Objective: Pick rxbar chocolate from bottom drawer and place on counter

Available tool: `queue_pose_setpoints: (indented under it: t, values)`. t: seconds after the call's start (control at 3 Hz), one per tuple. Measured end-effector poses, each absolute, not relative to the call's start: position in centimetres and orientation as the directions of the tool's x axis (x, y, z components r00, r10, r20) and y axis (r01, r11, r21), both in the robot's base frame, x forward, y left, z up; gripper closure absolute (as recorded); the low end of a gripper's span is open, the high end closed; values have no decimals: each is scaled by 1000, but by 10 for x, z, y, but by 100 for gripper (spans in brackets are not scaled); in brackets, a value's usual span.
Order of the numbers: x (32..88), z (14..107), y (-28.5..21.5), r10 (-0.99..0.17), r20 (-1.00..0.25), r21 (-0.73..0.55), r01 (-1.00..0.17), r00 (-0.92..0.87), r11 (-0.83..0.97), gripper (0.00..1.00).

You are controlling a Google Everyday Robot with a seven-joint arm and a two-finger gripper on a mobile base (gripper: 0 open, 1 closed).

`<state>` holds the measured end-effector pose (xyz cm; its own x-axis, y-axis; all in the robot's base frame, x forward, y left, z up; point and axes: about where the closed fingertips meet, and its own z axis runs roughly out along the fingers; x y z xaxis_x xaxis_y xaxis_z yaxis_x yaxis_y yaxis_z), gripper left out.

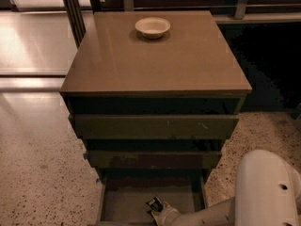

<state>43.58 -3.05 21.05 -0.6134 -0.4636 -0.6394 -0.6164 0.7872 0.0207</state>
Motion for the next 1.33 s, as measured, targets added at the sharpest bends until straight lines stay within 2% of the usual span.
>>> queue_pose_setpoints:
  t: [0.67,1.33]
  values:
    - [443,247,-38,-383,-634,123,-577,-672,807,100]
    - [438,348,-57,-365,-697,37,-540,-617,841,100]
